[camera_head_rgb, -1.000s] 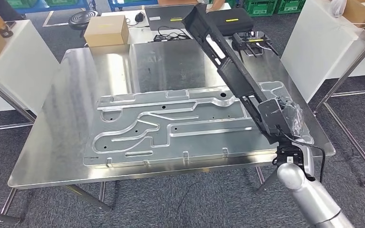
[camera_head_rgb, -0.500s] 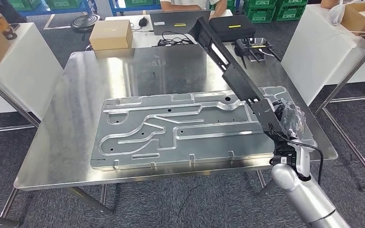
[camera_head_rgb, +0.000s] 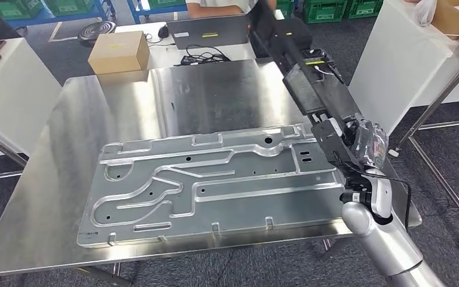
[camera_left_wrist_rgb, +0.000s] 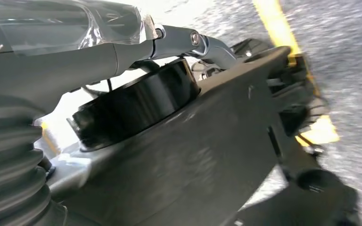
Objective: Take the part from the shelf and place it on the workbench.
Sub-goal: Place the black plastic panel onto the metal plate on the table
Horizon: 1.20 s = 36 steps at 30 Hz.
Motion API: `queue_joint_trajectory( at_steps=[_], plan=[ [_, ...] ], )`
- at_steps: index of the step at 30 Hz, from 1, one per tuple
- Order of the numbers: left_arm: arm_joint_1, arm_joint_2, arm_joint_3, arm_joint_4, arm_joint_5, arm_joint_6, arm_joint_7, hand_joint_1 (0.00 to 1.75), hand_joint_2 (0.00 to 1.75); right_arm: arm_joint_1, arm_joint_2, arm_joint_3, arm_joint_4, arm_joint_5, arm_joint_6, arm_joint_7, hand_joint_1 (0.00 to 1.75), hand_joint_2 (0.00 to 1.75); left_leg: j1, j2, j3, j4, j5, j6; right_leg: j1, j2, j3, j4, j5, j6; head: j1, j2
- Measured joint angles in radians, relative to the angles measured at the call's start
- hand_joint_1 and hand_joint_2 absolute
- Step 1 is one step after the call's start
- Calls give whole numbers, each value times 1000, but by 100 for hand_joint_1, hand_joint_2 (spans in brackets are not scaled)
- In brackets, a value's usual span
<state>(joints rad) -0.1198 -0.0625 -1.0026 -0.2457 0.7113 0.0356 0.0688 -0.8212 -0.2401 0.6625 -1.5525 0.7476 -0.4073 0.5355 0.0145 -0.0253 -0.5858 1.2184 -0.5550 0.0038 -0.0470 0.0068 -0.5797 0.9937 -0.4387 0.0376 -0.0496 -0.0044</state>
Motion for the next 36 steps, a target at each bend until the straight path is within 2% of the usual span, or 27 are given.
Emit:
queue_joint_trajectory(
  at_steps=[1,2,3,4,5,6,7,8,9,12,13,14,16,17,18,19,21,22,23,25,31,35,36],
  plan=[
    [-2,-1,0,0,4,-2,-6,0,175,2,1,4,-1,4,3,0,175,175,-5,0,-42,34,-35,3,3,0,12,0,-8,-3,0,0],
    [-3,-2,0,0,7,-2,-16,0,175,4,2,7,-3,9,5,0,175,175,-10,1,-74,43,-62,8,7,1,25,0,-19,-6,0,0],
    [-2,-3,0,0,9,-1,-30,0,175,7,2,10,-5,15,5,-1,175,175,-15,1,-92,24,-67,16,11,2,39,0,-31,-7,0,0],
    [1,-4,0,0,9,2,-48,0,175,10,3,12,-7,20,4,-3,175,175,-21,1,-99,-22,-41,28,16,2,54,-1,-43,-8,0,0],
    [5,-5,0,0,8,7,-70,0,175,13,3,12,-9,27,1,-8,175,175,-29,1,-98,-85,17,44,20,2,68,-1,-55,-8,0,0],
    [11,-4,0,0,6,15,-95,0,175,18,2,13,-10,34,-3,-14,175,175,-37,-1,-96,-148,97,61,23,2,80,-2,-66,-7,0,0],
    [16,-4,0,0,2,25,-119,0,175,22,1,13,-11,43,-8,-22,175,175,-46,-3,-92,-196,163,77,25,3,89,-5,-75,-4,0,0],
    [20,-4,0,0,-3,36,-141,0,175,27,0,14,-12,55,-12,-30,175,175,-53,-6,-89,-224,209,89,24,5,94,-9,-81,-1,0,0],
    [21,-4,-1,0,-8,46,-159,0,175,31,-1,15,-14,72,-15,-37,175,175,-59,-9,-87,-234,230,96,22,6,97,-15,-85,5,0,0],
    [19,-8,-1,0,-16,58,-183,0,175,34,0,17,-28,156,-15,-55,175,175,-54,-12,-57,-265,226,103,23,7,107,-20,-101,19,-1,0],
    [17,-10,-1,-1,-14,58,-185,0,175,31,0,19,-32,194,-11,-63,175,175,-48,-12,-43,-279,225,104,25,6,94,12,-117,23,0,0],
    [15,-11,-1,-1,-12,58,-187,0,175,29,0,21,-35,234,-4,-71,175,175,-44,-12,-32,-287,221,107,24,5,65,67,-139,27,0,0],
    [7,-12,-1,-1,-8,60,-190,0,175,21,2,29,-38,306,24,-90,175,175,-42,-13,-20,-291,212,109,22,3,-24,204,-179,36,0,0],
    [3,-13,-1,-1,-9,63,-190,0,175,18,5,37,-39,336,43,-100,175,175,-42,-15,-14,-291,206,109,21,3,-60,246,-180,39,0,0],
    [-2,-13,-1,-1,-9,64,-189,0,175,14,9,46,-39,359,62,-112,175,175,-42,-17,-8,-290,200,107,20,2,-79,251,-158,41,0,0],
    [-7,-14,-1,-2,-10,62,-187,0,175,9,14,57,-39,378,78,-127,175,175,-42,-20,-1,-289,194,104,20,2,-79,215,-116,42,0,0],
    [-22,-17,-1,-7,-12,50,-183,0,175,-3,30,81,-38,400,91,-157,175,175,-44,-25,12,-286,183,96,20,1,-36,72,-16,39,0,0],
    [-33,-21,-1,-10,-14,41,-179,0,175,-10,42,94,-37,407,88,-169,175,175,-47,-25,14,-284,177,91,22,2,-16,12,14,34,0,0],
    [-43,-26,-1,-14,-17,30,-174,0,175,-15,56,107,-36,412,81,-179,175,175,-49,-25,14,-281,173,88,23,3,-3,-25,29,28,0,0],
    [-55,-38,-2,-22,-20,17,-167,0,175,-23,83,130,-33,419,63,-189,175,175,-50,-25,10,-277,168,85,26,5,0,-41,29,18,0,0],
    [-62,-52,-2,-31,-24,9,-166,0,175,-31,113,169,-18,428,52,-193,175,175,-43,-23,11,-279,168,87,34,5,0,-41,27,13,0,0],
    [-63,-56,-2,-35,-28,9,-164,0,175,-33,116,177,-13,427,52,-186,0,0,-40,-23,12,-281,168,80,37,5,0,-41,26,6,0,0],
    [-63,-56,-2,-35,-33,13,-159,0,175,-34,116,178,-12,425,52,-181,0,0,-40,-23,12,-281,167,78,37,5,0,-41,26,5,0,0]
  ],
)
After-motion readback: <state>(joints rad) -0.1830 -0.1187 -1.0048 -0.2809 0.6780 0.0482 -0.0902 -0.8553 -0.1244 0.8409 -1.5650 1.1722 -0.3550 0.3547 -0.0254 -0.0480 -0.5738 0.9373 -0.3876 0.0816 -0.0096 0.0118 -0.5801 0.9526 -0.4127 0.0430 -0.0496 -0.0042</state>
